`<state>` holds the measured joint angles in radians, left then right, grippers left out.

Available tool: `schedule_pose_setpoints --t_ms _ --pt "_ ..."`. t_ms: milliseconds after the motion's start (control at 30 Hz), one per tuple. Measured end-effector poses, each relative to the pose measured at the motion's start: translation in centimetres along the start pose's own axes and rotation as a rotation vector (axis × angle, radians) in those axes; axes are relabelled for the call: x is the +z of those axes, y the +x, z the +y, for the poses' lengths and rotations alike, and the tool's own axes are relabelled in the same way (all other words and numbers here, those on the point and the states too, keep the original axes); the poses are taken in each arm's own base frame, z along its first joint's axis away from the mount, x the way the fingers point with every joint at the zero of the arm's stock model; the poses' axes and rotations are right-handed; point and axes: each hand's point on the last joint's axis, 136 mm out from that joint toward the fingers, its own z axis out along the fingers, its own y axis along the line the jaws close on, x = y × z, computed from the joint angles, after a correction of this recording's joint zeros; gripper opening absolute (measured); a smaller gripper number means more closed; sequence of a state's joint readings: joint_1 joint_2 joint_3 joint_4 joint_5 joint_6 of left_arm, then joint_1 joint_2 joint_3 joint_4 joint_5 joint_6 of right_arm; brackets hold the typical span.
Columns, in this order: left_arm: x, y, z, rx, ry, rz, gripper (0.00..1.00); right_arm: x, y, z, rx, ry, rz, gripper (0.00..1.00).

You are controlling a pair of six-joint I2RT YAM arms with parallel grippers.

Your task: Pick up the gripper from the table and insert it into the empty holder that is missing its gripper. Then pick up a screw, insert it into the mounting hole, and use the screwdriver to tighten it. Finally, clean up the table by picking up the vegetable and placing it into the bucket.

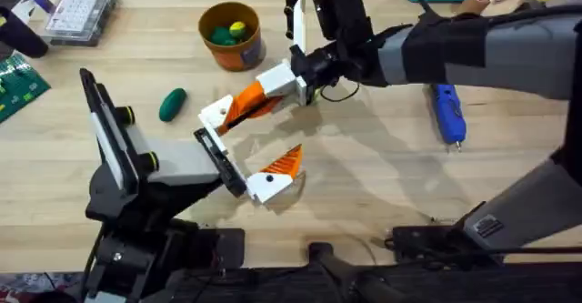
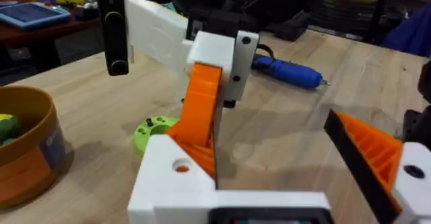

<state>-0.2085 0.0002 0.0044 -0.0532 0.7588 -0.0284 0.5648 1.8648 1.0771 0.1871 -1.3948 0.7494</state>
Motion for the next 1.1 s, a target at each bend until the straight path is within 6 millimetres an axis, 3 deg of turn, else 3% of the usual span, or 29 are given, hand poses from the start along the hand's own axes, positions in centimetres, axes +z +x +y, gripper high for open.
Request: schedule_pose_setpoints --t_ms 767,1100 --pt "0.0 0.0 0.28 -0.026 -0.016 0.0 0.986 0.22 -0.33 -0.25 0.011 0.022 -0.017 0.016" --pt "0.0 -0.01 0.35 -0.025 -0.02 -0.001 0.986 0.22 -0.43 -0.35 0.017 0.028 -0.022 0.103"
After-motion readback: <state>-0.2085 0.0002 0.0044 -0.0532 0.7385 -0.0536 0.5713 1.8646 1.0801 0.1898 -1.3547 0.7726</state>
